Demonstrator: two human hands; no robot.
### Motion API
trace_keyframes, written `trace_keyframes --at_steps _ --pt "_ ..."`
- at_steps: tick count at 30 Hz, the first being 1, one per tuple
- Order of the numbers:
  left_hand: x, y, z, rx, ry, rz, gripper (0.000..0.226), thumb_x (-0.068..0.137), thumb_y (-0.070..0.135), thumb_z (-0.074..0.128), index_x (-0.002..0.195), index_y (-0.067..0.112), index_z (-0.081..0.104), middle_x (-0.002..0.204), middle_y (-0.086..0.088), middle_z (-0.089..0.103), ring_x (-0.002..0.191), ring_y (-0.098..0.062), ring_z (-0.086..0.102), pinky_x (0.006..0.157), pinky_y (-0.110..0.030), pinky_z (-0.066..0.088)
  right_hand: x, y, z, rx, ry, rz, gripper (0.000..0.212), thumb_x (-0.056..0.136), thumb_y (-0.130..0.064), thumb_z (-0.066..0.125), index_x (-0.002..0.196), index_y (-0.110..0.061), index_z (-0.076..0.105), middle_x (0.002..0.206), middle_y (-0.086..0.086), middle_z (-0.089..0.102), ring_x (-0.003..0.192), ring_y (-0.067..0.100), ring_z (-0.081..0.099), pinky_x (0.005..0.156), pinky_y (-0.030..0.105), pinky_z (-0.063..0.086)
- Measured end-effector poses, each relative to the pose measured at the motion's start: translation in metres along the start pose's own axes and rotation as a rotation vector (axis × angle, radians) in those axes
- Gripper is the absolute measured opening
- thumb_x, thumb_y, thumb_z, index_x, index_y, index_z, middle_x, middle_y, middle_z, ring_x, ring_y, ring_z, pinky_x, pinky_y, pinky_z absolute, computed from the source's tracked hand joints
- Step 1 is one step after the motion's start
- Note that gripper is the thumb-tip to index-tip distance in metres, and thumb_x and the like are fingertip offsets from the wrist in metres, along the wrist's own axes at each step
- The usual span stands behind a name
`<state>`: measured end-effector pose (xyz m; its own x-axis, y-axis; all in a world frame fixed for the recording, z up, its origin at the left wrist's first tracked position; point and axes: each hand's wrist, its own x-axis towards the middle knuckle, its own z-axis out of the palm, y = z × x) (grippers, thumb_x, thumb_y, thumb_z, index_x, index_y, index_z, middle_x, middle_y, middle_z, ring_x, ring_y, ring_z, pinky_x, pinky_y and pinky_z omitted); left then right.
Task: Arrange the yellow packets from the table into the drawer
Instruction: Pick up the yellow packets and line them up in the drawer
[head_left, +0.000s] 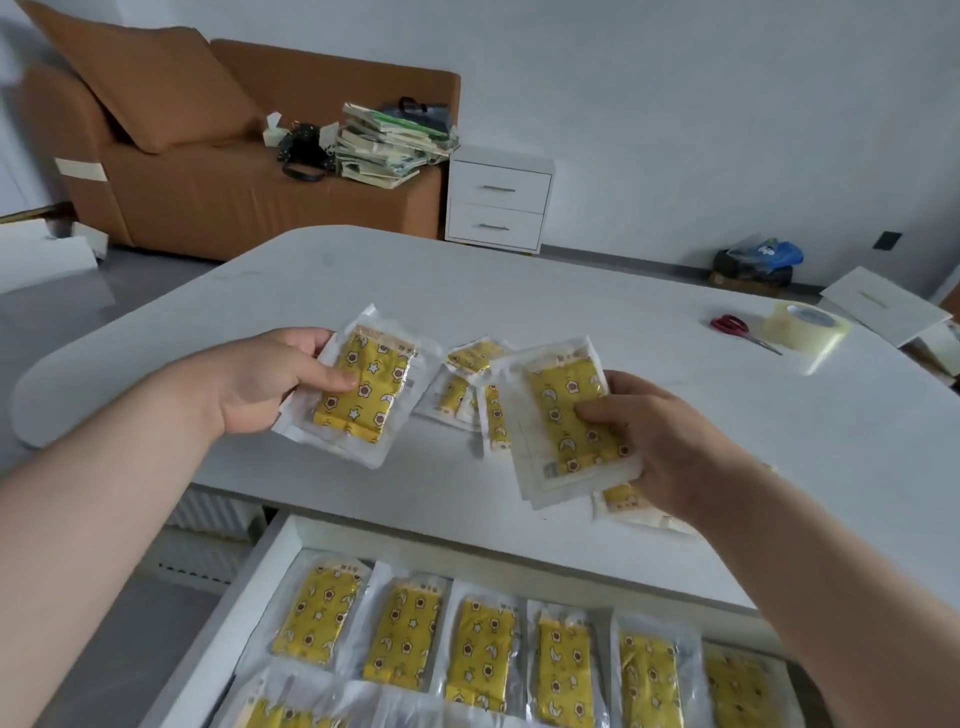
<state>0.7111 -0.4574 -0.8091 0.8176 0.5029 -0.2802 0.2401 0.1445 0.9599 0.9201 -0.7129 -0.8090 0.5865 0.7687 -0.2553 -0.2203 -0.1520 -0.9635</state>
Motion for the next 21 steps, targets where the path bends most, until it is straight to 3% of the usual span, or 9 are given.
trace_keyframes --at_steps 1,3,6,8,11,14,16,18,21 --pt "-0.008 0.0 -0.006 0.04 -0.049 -0.029 0.087 0.028 0.018 0.1 0.106 0.005 0.063 0.102 -0.02 0.073 0.086 -0.033 0.073 0.062 -0.04 0.061 -0.007 -0.001 -0.001 -0.029 -0.052 -0.005 0.031 0.09 0.002 0.054 0.117 -0.01 0.065 0.109 0.018 0.073 0.1 0.041 0.069 0.087 0.052 0.056" --pt "-0.025 -0.002 -0.011 0.147 -0.148 -0.078 0.095 0.028 0.016 0.1 0.113 0.002 0.06 0.109 -0.023 0.071 0.096 -0.037 0.07 0.07 -0.041 0.061 -0.023 -0.001 0.001 -0.106 -0.146 0.005 0.031 0.089 0.003 0.057 0.117 -0.008 0.065 0.11 0.016 0.073 0.1 0.038 0.07 0.087 0.05 0.056" --pt "-0.049 -0.011 -0.004 0.348 -0.211 -0.129 0.057 0.057 -0.003 0.086 0.109 -0.003 0.062 0.107 -0.025 0.07 0.096 -0.039 0.07 0.075 -0.041 0.06 -0.046 0.01 0.005 -0.197 -0.192 0.032 0.028 0.083 0.005 0.065 0.11 0.001 0.067 0.107 0.02 0.073 0.098 0.038 0.07 0.087 0.047 0.057" --pt "-0.059 -0.022 0.002 0.575 -0.26 -0.133 0.038 0.066 -0.011 0.077 0.102 -0.002 0.066 0.102 -0.022 0.073 0.091 -0.036 0.071 0.077 -0.041 0.06 -0.057 0.022 0.01 -0.352 -0.237 0.037 0.021 0.08 0.003 0.07 0.1 -0.002 0.072 0.1 0.018 0.075 0.094 0.035 0.071 0.088 0.046 0.057" --pt "-0.065 -0.038 0.009 0.817 -0.4 -0.215 0.033 0.069 -0.005 0.08 0.097 0.008 0.07 0.097 -0.01 0.076 0.09 -0.029 0.073 0.078 -0.04 0.059 -0.066 0.041 0.015 -0.621 -0.308 0.06 0.018 0.077 -0.006 0.078 0.093 -0.015 0.077 0.091 0.004 0.078 0.088 0.023 0.073 0.091 0.04 0.056" --pt "-0.064 -0.054 0.02 1.007 -0.541 -0.302 0.027 0.069 0.006 0.083 0.085 0.023 0.07 0.086 0.008 0.076 0.08 -0.01 0.072 0.07 -0.024 0.056 -0.066 0.061 0.019 -0.743 -0.389 0.133 0.02 0.075 -0.011 0.081 0.092 -0.021 0.078 0.088 -0.003 0.078 0.084 0.017 0.073 0.092 0.037 0.056" --pt "-0.059 -0.068 0.027 1.149 -0.6 -0.339 0.027 0.07 0.014 0.083 0.075 0.032 0.065 0.071 0.02 0.069 0.063 0.002 0.062 0.058 -0.014 0.046 -0.061 0.075 0.023 -0.808 -0.427 0.172 0.018 0.074 -0.015 0.082 0.09 -0.024 0.078 0.088 -0.005 0.078 0.086 0.016 0.073 0.092 0.037 0.056" --pt "-0.053 -0.086 0.032 1.259 -0.636 -0.377 0.028 0.07 0.018 0.083 0.071 0.034 0.06 0.065 0.02 0.063 0.057 0.002 0.055 0.054 -0.015 0.041 -0.054 0.089 0.027 -0.872 -0.441 0.206 0.018 0.074 -0.022 0.082 0.091 -0.029 0.078 0.086 -0.011 0.077 0.083 0.009 0.072 0.086 0.029 0.056" --pt "-0.049 -0.109 0.04 1.391 -0.686 -0.419 0.028 0.073 0.019 0.081 0.082 0.031 0.057 0.075 0.016 0.057 0.067 -0.005 0.053 0.057 -0.02 0.042 -0.046 0.108 0.032 -0.933 -0.446 0.244 0.019 0.074 -0.028 0.082 0.091 -0.033 0.077 0.082 -0.014 0.076 0.074 0.001 0.068 0.072 0.018 0.05"
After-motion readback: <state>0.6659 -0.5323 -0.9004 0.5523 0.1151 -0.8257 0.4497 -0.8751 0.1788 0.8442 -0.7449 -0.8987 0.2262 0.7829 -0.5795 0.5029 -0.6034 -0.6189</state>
